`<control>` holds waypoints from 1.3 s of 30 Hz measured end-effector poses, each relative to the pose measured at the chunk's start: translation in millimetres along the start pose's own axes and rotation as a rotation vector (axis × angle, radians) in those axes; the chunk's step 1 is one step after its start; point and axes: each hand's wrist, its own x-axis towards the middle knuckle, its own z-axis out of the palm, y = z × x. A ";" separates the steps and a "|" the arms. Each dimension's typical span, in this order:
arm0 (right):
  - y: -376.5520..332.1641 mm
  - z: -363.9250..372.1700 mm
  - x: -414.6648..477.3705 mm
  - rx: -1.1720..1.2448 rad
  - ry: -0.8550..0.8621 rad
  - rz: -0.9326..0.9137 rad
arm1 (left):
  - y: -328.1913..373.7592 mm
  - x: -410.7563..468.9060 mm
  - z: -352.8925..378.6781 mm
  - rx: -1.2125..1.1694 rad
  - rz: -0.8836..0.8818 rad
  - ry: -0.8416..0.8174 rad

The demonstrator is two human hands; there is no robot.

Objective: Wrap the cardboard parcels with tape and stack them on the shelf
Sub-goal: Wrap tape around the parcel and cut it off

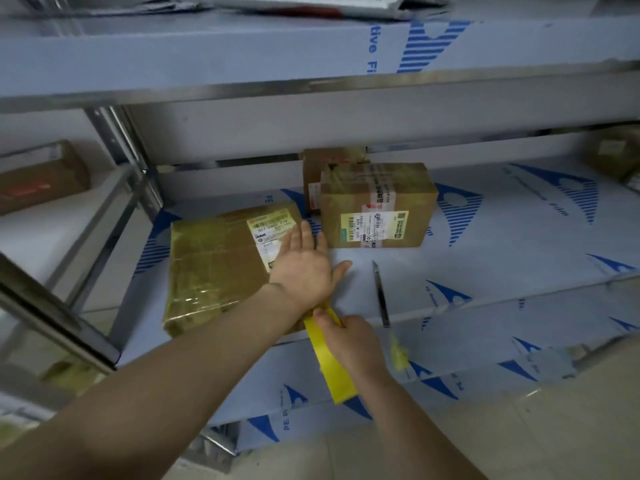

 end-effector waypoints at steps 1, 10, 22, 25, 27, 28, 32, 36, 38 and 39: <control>-0.9 -0.8 -1.1 0.014 0.001 0.002 | 0.9 -2.0 -0.4 0.034 0.004 0.033; -7.0 4.3 -5.3 0.179 -0.009 0.017 | -27.4 -11.0 9.0 0.116 0.221 0.066; -19.7 5.9 -16.3 0.291 -0.021 0.098 | -49.6 -14.5 18.8 0.181 0.335 0.167; -16.2 6.1 -25.6 0.302 -0.019 0.092 | -52.9 -15.3 13.9 0.140 0.357 0.124; -13.5 8.0 -30.3 0.302 -0.009 0.066 | -55.8 -10.7 8.2 0.097 0.385 0.047; -14.5 8.8 -32.7 0.294 0.012 0.052 | -55.9 -10.2 5.6 0.093 0.393 0.026; -15.3 8.3 -35.2 0.322 0.095 0.097 | -44.8 -32.0 7.9 0.023 0.262 0.181; -18.3 6.9 -34.9 0.460 0.030 0.194 | -27.6 -77.5 27.4 -0.731 -0.156 0.441; -23.9 7.1 -33.5 0.424 0.031 0.176 | -20.1 -79.6 30.8 -1.117 -0.387 0.032; -26.5 6.6 -33.7 0.398 0.038 0.166 | -17.2 -78.0 27.8 -1.356 -0.502 -0.109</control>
